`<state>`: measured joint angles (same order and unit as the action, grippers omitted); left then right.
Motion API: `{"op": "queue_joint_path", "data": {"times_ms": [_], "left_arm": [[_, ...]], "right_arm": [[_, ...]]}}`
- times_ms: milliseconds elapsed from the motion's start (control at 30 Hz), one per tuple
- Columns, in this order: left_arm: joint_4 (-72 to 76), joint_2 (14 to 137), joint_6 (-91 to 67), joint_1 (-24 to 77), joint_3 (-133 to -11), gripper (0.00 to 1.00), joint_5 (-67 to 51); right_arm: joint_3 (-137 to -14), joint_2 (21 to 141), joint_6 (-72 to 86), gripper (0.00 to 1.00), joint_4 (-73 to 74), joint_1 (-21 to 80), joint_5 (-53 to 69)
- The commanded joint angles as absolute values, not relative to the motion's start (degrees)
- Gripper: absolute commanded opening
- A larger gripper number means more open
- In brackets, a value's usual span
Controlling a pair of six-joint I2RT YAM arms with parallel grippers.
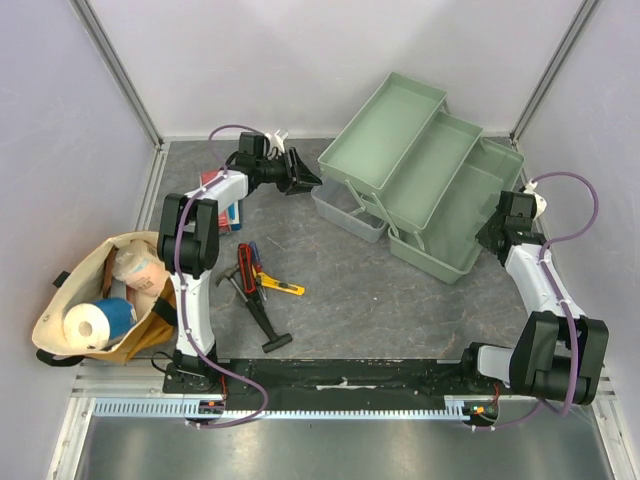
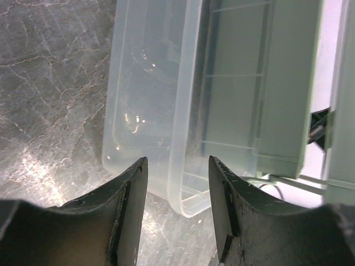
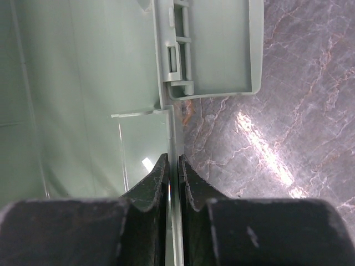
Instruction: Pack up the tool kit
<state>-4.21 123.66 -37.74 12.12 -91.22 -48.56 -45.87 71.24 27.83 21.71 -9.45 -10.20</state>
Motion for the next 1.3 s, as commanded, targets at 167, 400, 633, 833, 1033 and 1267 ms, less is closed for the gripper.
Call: {"op": "queue_joint_path", "data": {"times_ms": [167,400,633,833,1033,1267], "left_arm": [[-14.5,123.5,-19.7,17.0,-92.3,0.50,-40.6],[-17.1,117.3,-15.9,16.9,-86.2,0.28,-33.8],[-16.0,110.8,-16.3,16.9,-78.9,0.23,-31.8],[-17.3,108.0,-18.8,16.1,-81.6,0.55,-29.3],[-20.6,102.3,-22.1,14.5,-84.0,0.90,-23.7],[-33.5,93.7,-26.6,12.1,-80.5,0.82,-10.3]], "right_arm": [[-48.7,75.9,26.7,0.16,9.1,-10.0,2.4],[-50.6,77.8,29.3,0.17,7.9,-10.0,3.3],[-57.0,77.9,31.3,0.57,13.3,-10.1,-4.6],[-63.8,75.2,30.9,0.86,19.6,-10.2,-11.8],[-68.3,71.5,27.5,0.91,22.2,-10.1,-6.2],[-67.0,66.8,26.2,0.83,22.1,-9.4,9.9]]}}
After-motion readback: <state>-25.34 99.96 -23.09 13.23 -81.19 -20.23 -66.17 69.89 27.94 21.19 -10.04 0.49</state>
